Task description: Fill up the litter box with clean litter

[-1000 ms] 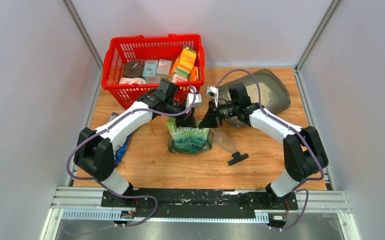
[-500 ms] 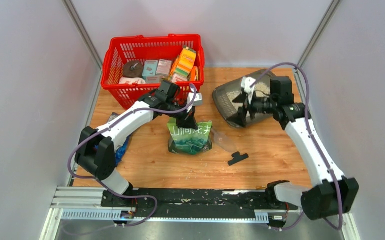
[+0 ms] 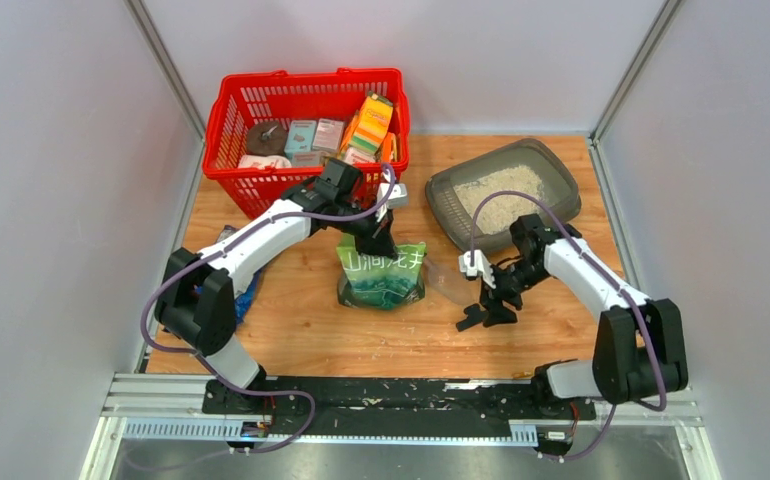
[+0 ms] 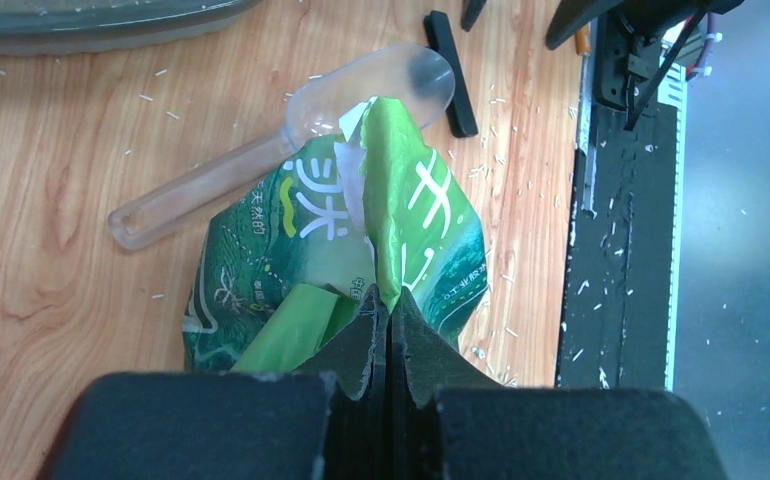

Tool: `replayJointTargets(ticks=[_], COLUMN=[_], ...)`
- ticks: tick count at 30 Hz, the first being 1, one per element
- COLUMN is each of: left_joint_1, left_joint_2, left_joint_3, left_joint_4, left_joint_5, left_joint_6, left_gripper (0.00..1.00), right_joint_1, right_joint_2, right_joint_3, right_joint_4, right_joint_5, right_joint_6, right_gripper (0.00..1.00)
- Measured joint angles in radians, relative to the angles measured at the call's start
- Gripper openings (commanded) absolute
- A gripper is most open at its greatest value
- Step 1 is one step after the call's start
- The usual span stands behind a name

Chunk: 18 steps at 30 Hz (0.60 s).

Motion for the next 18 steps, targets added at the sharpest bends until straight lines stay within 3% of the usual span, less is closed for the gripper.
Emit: replayJointTargets(ticks=[9,18], left_joint_1=[0.0,0.0], left_joint_2=[0.01,0.014], left_joint_3=[0.013,0.018], left_joint_4=[-0.016,-0.019], left_joint_5=[0.002,0.003], left_joint_6=[-0.003,-0.003], left_gripper=[0.0,0.0], right_joint_1=[0.0,0.0], right_joint_2=[0.213,0.299], right_joint_3=[0.052,0.138], right_joint_4=[0.11,0.106], right_joint_5=[0.018,0.047], right_joint_6=[-0.018,-0.034], right_gripper=[0.55,0.47])
